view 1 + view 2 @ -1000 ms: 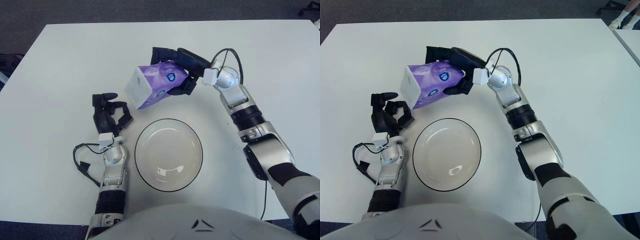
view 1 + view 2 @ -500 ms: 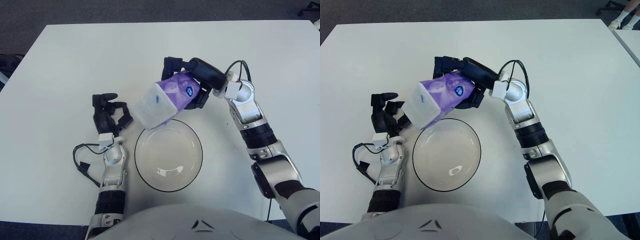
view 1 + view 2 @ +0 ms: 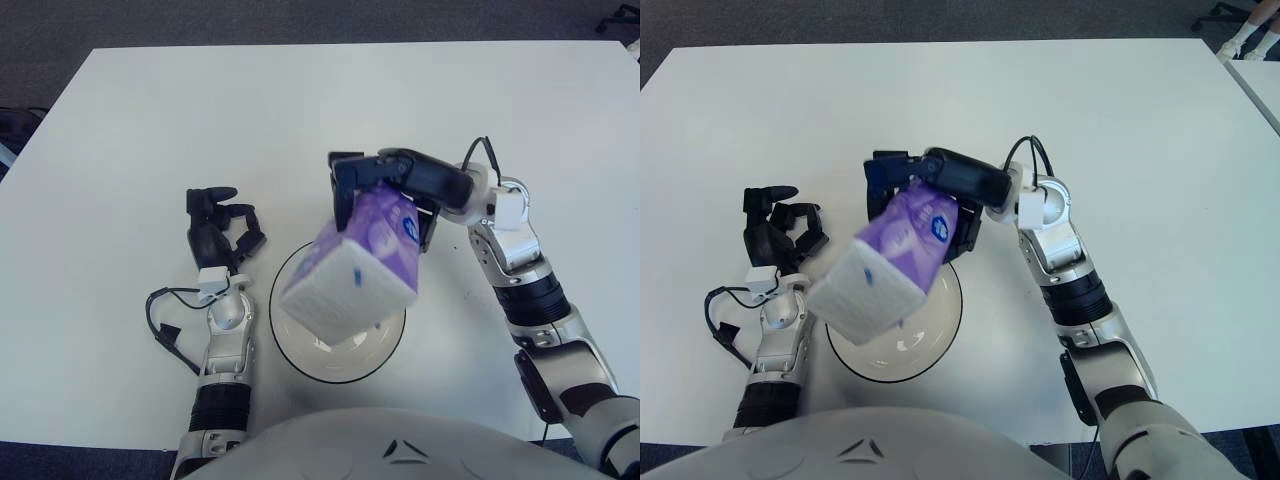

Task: Put the tissue paper into the plate.

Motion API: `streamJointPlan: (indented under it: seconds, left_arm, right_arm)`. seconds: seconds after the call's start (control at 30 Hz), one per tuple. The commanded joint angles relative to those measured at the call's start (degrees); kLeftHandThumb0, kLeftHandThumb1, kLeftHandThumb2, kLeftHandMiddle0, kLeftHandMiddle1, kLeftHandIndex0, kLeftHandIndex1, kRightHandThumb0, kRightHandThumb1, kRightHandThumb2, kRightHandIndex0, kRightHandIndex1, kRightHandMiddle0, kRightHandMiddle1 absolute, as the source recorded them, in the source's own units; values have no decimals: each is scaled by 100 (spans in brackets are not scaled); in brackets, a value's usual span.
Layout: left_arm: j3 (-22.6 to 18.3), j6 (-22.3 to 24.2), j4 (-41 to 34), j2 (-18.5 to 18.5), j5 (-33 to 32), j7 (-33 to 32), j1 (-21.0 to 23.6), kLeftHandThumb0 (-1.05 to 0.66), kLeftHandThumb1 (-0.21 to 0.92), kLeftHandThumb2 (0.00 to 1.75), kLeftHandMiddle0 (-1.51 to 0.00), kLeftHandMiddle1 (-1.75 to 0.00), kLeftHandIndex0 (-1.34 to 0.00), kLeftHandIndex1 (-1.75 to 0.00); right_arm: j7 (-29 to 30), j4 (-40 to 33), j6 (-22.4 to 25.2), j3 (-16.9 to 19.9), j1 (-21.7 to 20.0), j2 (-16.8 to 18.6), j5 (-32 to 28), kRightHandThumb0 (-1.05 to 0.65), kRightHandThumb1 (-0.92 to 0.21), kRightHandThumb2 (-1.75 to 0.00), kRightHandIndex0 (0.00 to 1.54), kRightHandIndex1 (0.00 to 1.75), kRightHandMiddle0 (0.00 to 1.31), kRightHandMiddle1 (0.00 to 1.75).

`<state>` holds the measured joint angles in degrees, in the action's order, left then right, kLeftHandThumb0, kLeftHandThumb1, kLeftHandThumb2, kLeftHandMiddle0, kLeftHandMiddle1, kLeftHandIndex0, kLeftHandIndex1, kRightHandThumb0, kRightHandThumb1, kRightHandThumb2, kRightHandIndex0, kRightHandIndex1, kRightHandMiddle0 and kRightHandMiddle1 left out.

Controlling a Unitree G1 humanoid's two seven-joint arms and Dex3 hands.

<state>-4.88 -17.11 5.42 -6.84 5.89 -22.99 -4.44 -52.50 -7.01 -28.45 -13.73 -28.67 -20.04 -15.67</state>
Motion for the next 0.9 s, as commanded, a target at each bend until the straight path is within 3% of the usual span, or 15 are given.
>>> streamJointPlan:
  seconds: [0.0,0.13,0.27,0.33,0.37,0.47,0.5,0.57,0.6,0.63,0.67,0.7,0.8,0.87]
  left_arm:
    - [-12,166,403,-90,44,-6,-502,0,53,98,-57,-146,-30,-175]
    - [-9,56,447,-55,24,45,-505,0,53,99,-57,-147,-31,-175]
    - [-15,19,468,-43,6,71,-499,0,52,100,-57,-148,-31,-175]
    - [-19,41,473,-38,-5,89,-487,0,52,100,-57,-148,-31,-175]
    - [-23,64,475,-35,-18,105,-479,0,52,101,-57,-149,-31,-175]
    - [-37,109,484,-32,-46,137,-463,0,51,102,-57,-150,-30,-175]
    - [-55,147,508,-25,-76,157,-445,0,51,102,-57,-150,-30,-175]
    - [-75,193,535,-14,-115,181,-423,0,51,102,-57,-150,-30,-175]
    - [-101,212,607,-3,-167,211,-407,0,51,102,-57,-150,-30,-175]
    - [-118,253,635,-3,-212,234,-398,0,52,100,-57,-149,-30,-175]
    - [-131,283,651,-4,-242,251,-392,0,54,98,-56,-147,-30,-175]
    - [-144,309,668,-18,-263,251,-382,0,55,96,-55,-146,-30,-175]
    - [-131,396,594,-70,-252,216,-370,0,58,90,-54,-142,-31,-175]
    - [-84,514,436,-128,-210,167,-378,0,60,87,-53,-141,-30,-175]
  right_arm:
    - [-352,130,-556,91,-31,-211,-89,-55,-12,-156,125,175,77,175]
    - [-728,695,-1598,126,-478,-436,160,-54,-16,-151,123,175,74,175]
    - [-761,824,-1961,138,-599,-498,110,-53,-18,-148,117,175,72,175]
    - [-756,837,-1845,109,-682,-510,14,-34,-15,-152,99,175,70,174]
    - [-804,738,-1560,64,-703,-597,-61,-22,-15,-151,86,175,68,172]
    - [-894,567,-1145,2,-655,-772,-165,-8,-46,-113,42,175,51,167]
    - [-889,525,-1171,25,-535,-814,-155,-13,-54,-103,34,173,46,169]
    - [-883,460,-1185,57,-392,-860,-142,-26,-76,-74,14,140,30,172]
    - [-814,453,-1244,88,-388,-825,-80,-28,-79,-70,11,133,27,173]
    - [-766,463,-1341,109,-391,-795,-20,-39,-84,-73,7,108,20,155]
    - [-733,470,-1411,122,-392,-776,22,-55,-87,-78,4,69,13,116]
    - [-754,499,-1512,123,-397,-782,31,-66,-89,-82,3,44,8,90]
    - [-812,572,-1658,106,-403,-814,23,-83,-91,-87,1,14,3,42]
    - [-824,634,-1737,93,-401,-820,24,-89,-92,-88,0,7,1,22]
